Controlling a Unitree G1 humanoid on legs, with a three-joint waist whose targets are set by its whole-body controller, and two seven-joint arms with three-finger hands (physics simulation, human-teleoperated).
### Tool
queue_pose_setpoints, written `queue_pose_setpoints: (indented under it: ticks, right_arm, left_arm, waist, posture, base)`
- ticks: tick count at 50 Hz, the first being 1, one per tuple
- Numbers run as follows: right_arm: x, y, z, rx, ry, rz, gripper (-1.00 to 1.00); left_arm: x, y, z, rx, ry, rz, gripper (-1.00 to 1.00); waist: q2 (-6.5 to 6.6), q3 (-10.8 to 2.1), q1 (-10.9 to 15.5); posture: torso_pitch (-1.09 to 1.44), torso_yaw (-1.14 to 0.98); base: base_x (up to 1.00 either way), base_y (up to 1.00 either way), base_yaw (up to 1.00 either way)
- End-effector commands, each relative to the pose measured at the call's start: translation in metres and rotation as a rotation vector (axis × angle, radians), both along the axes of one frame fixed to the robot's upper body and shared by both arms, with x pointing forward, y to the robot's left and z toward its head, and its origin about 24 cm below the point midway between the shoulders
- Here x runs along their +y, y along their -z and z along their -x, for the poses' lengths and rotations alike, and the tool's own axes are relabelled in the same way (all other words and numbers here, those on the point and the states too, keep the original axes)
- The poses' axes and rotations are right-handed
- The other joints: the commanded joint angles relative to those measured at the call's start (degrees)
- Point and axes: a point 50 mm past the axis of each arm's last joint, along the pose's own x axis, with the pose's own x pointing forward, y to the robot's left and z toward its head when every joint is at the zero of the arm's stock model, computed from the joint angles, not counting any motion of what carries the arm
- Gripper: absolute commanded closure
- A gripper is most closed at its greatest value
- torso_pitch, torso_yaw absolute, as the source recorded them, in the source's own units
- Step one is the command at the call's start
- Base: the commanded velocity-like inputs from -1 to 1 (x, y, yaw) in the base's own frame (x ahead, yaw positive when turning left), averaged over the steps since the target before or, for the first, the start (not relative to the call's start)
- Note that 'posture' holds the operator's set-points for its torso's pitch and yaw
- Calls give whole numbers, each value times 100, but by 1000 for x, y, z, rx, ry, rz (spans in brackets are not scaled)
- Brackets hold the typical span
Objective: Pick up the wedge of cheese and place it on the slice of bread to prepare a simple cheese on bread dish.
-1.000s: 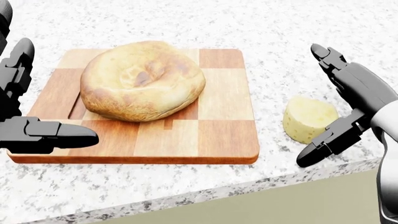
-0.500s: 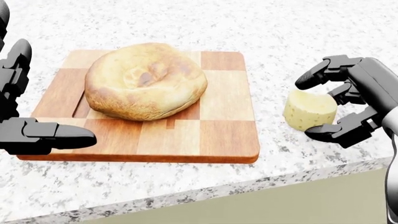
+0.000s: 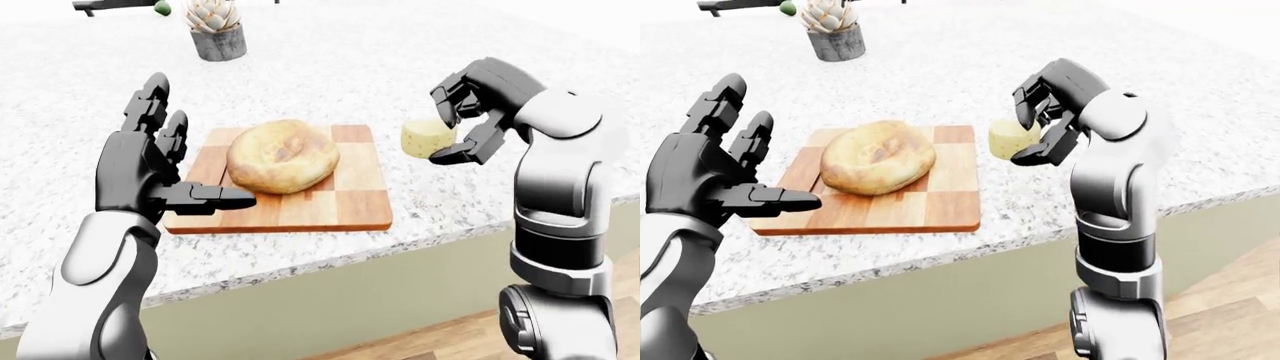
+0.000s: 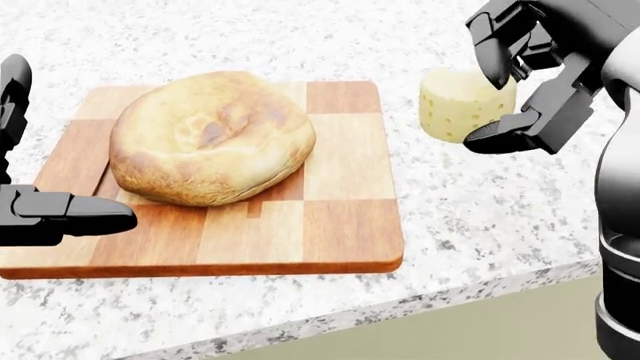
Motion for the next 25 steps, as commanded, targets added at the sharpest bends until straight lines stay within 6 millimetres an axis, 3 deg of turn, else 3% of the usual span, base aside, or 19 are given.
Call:
queue_pose_setpoints:
  ticks: [1, 4, 13, 19, 25]
  right_arm:
    - [8, -31, 4, -106, -14, 19, 100]
    - [23, -47, -2, -131, -46, 24, 100]
    - [76, -69, -15, -184, -161, 47, 100]
    - [109, -73, -20, -203, -231, 44, 100]
    - [148, -58, -23, -198, -322, 70, 100]
  left_arm:
    - [-1, -13, 4, -78, 3, -13, -100]
    - [-2, -16, 6, -82, 5, -15, -100]
    - [-4, -16, 5, -83, 11, -16, -100]
    - [-5, -17, 5, -84, 11, -18, -100]
    - [-8, -26, 8, -96, 18, -21, -100]
  waist:
    - [-8, -144, 2]
    - [18, -130, -13]
    - [85, -93, -37]
    - [131, -76, -46]
    - [165, -71, -56]
  posture:
    - [0, 0]
    - [0, 0]
    - [0, 0]
    - [0, 0]
    - [0, 0]
  base:
    - [0, 0, 0]
    - [0, 0, 0]
    - [0, 0, 0]
    - [0, 0, 0]
    - [0, 0, 0]
